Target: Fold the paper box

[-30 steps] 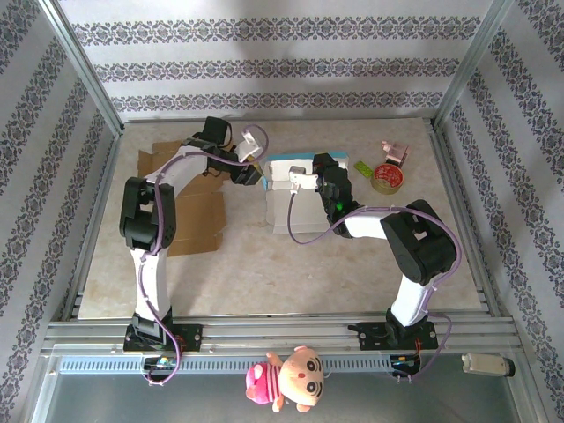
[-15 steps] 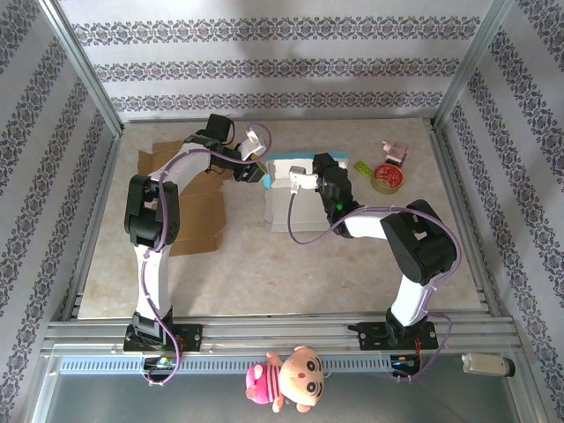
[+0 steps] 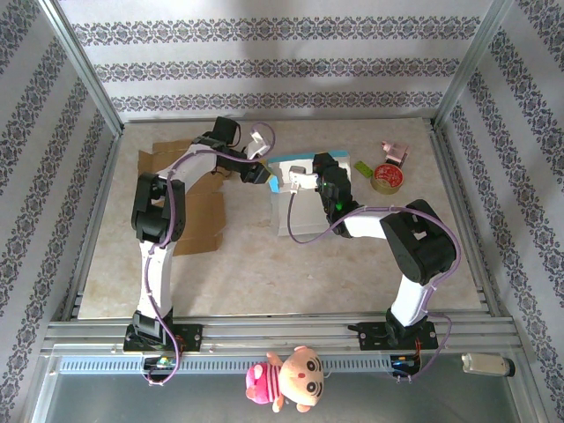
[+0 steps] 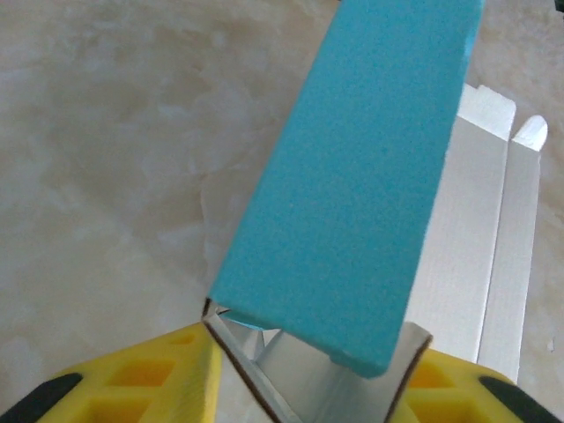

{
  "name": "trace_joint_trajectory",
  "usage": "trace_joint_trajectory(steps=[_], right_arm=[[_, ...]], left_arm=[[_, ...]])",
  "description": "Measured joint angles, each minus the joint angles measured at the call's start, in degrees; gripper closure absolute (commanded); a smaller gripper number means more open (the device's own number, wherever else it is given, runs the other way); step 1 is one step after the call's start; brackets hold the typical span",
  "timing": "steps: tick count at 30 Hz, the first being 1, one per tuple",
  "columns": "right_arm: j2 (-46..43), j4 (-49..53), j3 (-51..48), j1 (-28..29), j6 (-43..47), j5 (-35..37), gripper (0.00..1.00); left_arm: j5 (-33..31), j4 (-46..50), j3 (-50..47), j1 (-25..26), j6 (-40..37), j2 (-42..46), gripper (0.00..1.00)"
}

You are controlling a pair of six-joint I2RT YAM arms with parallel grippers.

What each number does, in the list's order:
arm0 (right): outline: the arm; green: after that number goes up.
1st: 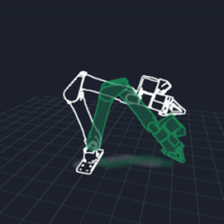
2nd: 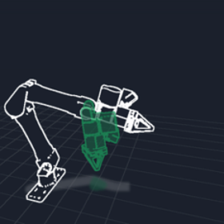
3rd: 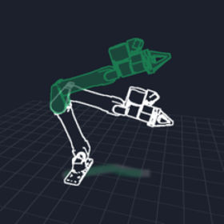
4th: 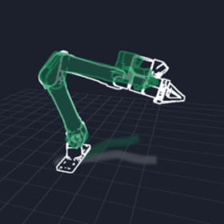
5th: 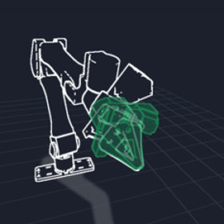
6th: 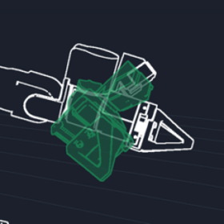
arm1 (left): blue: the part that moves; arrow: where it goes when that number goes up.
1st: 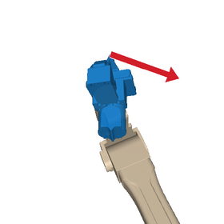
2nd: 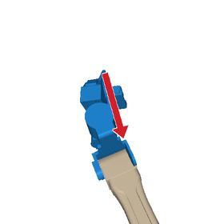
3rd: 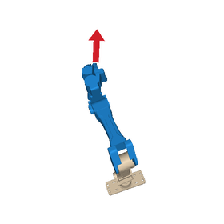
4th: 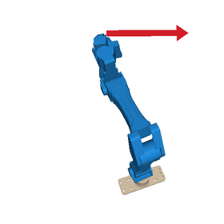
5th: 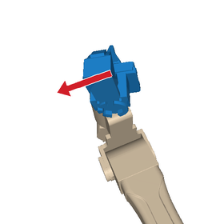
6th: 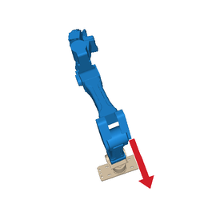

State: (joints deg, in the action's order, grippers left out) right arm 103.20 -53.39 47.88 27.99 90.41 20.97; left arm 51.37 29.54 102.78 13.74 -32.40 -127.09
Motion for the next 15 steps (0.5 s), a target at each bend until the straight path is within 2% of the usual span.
trace_joint_trajectory(steps=[6, 15], right_arm=[[0.0, 0.0, 0.0, -0.1, 0.0, 1.6, 0.93], [0.0, 0.0, 0.0, -0.1, -0.2, 2.7, 0.93]], left_arm=[[-2.8, -7.3, -1.4, 0.6, 8.5, 0.0, 0.82], [-5.9, -23.8, -7.4, 1.8, 26.8, -0.1, 0.82]])
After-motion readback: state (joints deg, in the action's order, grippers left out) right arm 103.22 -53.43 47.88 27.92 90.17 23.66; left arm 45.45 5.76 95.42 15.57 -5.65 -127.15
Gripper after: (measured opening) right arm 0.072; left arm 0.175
